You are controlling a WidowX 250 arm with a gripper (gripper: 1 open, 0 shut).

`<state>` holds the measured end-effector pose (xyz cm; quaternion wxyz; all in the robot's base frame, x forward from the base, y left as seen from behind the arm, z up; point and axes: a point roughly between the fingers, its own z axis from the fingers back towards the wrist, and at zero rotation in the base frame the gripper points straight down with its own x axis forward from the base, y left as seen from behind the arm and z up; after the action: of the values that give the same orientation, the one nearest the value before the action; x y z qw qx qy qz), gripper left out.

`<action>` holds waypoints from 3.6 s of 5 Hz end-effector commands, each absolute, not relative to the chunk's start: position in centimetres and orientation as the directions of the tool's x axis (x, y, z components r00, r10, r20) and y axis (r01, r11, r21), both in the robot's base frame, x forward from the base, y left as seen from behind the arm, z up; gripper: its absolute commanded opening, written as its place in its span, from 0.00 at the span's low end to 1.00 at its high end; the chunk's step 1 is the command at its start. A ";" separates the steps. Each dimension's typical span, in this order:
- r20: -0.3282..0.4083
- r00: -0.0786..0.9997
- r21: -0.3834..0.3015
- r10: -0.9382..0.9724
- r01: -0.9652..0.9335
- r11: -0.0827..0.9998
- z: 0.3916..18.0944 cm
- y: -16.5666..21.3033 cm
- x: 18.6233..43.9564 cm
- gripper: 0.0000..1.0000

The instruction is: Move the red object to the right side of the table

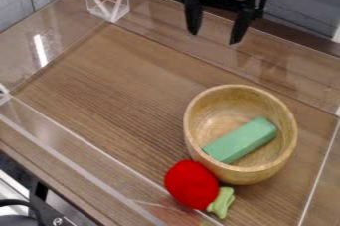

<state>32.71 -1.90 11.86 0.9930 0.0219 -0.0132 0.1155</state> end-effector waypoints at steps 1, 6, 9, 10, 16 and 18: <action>0.068 0.986 0.050 0.153 -0.156 0.987 13.1 -1.5 32.4 1.00; 0.074 0.972 0.043 0.223 -0.226 0.973 14.2 1.3 32.8 1.00; 0.029 0.967 0.037 0.253 -0.254 0.966 13.5 0.6 30.6 1.00; 0.006 0.919 0.044 0.393 -0.393 0.918 13.1 -0.3 28.7 1.00; -0.059 0.143 0.081 0.988 -0.986 0.148 8.7 -3.0 19.4 1.00; -0.069 0.110 0.092 0.992 -0.989 0.116 8.2 -4.3 18.4 1.00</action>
<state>18.09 -4.15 7.49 0.7459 0.0261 0.0688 0.6620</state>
